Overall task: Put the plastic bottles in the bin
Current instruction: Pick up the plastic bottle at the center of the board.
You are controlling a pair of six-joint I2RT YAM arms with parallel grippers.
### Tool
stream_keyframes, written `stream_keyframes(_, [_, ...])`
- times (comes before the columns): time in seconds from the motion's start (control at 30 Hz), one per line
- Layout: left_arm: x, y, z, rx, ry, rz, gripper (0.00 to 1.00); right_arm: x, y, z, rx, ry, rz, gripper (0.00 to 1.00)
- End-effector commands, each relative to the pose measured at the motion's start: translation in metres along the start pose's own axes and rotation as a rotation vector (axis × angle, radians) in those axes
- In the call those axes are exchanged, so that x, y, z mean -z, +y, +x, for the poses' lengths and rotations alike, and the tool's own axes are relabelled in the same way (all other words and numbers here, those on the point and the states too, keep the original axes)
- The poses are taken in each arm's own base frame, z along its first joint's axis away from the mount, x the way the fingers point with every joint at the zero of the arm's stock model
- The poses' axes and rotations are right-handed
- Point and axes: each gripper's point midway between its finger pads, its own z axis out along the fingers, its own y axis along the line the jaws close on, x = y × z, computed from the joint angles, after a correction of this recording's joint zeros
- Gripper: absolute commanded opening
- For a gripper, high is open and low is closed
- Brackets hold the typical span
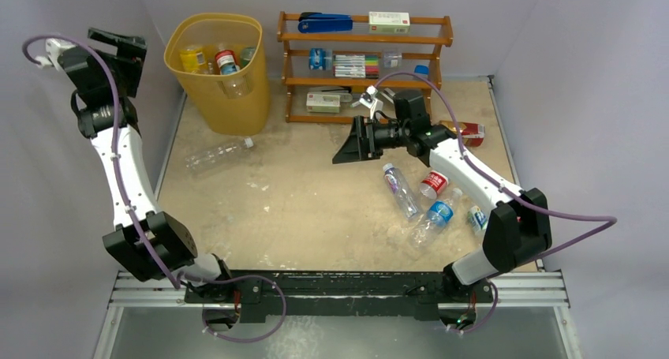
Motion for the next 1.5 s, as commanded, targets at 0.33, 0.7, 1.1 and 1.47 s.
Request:
stream_keyframes(0.33, [0.016,0.152,0.107,0.304,0.188,-0.378,0.88,-0.002,0.005,0.006,0.044,0.007,-0.063,0.92])
stream_keyframes(0.7, [0.000,0.207,0.174,0.439,0.323,-0.662,0.89,-0.004,0.002,0.012,0.037,0.007,-0.074,0.92])
stream_keyframes(1.1, [0.003,0.246,0.244,0.496,0.410,-0.982,0.91,-0.003,0.000,0.021,0.030,0.018,-0.081,0.92])
stream_keyframes(1.47, [0.005,0.274,0.264,0.536,0.387,-1.094,0.91,-0.005,-0.003,0.025,0.028,0.030,-0.086,0.92])
